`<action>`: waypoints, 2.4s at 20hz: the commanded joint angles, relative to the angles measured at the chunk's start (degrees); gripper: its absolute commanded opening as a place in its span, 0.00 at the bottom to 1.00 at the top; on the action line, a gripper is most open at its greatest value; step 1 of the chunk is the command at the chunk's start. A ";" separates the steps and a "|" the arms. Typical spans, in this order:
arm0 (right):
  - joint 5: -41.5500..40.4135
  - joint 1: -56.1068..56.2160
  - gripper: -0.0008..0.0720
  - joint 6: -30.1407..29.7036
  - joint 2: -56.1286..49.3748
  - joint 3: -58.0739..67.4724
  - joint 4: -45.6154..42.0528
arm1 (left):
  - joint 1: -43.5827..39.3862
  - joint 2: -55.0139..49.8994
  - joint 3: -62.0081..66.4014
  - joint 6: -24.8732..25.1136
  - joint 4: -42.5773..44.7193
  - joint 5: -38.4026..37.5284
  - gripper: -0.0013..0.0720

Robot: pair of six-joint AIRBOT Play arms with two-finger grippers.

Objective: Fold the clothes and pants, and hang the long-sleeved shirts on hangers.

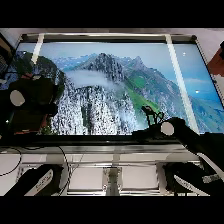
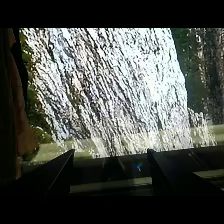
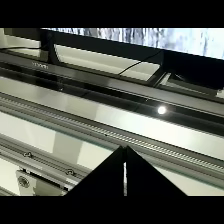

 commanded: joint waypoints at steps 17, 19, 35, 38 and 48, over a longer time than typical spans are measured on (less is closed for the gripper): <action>-4.02 0.00 0.04 0.07 -0.02 0.02 -1.25 | 0.00 -1.40 0.00 1.90 0.98 3.08 0.71; -5.84 0.00 0.04 0.07 -0.02 0.02 -1.25 | 0.00 -3.93 0.00 7.87 8.11 8.28 0.72; -7.54 0.00 0.04 0.07 -0.04 0.02 -1.36 | -0.31 -21.31 0.00 -1.90 35.39 2.25 0.82; -7.56 0.00 0.04 0.07 -0.04 0.02 -1.36 | -0.28 -21.29 0.00 -1.92 38.75 -1.70 0.81; -7.67 0.00 0.04 0.04 -0.04 0.02 -2.01 | -0.35 -20.52 0.00 -1.92 39.08 -8.02 0.35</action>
